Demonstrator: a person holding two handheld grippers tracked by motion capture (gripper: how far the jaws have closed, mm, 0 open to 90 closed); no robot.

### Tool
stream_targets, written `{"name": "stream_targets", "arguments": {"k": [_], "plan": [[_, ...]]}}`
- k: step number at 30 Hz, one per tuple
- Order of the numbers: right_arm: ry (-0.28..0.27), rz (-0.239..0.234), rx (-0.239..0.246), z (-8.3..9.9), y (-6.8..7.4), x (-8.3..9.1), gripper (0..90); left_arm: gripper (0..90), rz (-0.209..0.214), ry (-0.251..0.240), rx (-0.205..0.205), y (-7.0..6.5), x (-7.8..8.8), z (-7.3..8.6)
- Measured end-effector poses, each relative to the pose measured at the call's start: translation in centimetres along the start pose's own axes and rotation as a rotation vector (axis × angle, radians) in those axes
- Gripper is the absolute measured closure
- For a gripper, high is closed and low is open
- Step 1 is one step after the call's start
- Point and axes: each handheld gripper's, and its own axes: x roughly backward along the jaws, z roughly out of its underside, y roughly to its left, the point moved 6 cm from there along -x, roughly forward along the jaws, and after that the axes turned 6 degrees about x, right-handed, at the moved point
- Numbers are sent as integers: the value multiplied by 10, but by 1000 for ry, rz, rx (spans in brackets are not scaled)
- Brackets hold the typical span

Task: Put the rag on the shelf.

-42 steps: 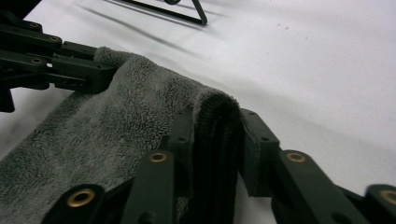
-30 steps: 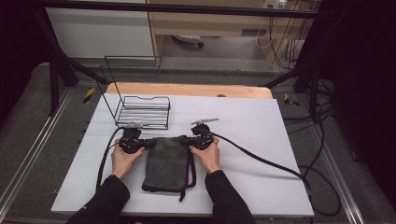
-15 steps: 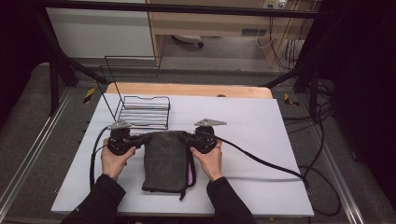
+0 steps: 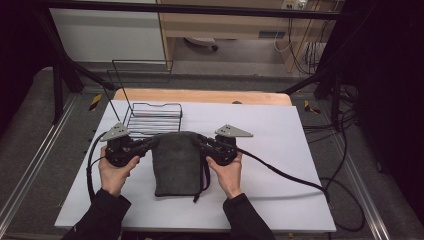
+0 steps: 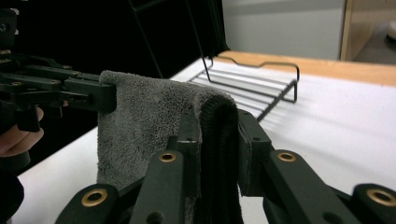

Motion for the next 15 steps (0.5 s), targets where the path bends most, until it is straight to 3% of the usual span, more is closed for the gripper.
{"name": "stream_targets", "arguments": {"k": [15], "plan": [[-112, 4, 90, -35, 18, 15, 754, 805, -6, -122, -40, -16, 26, -25]]}}
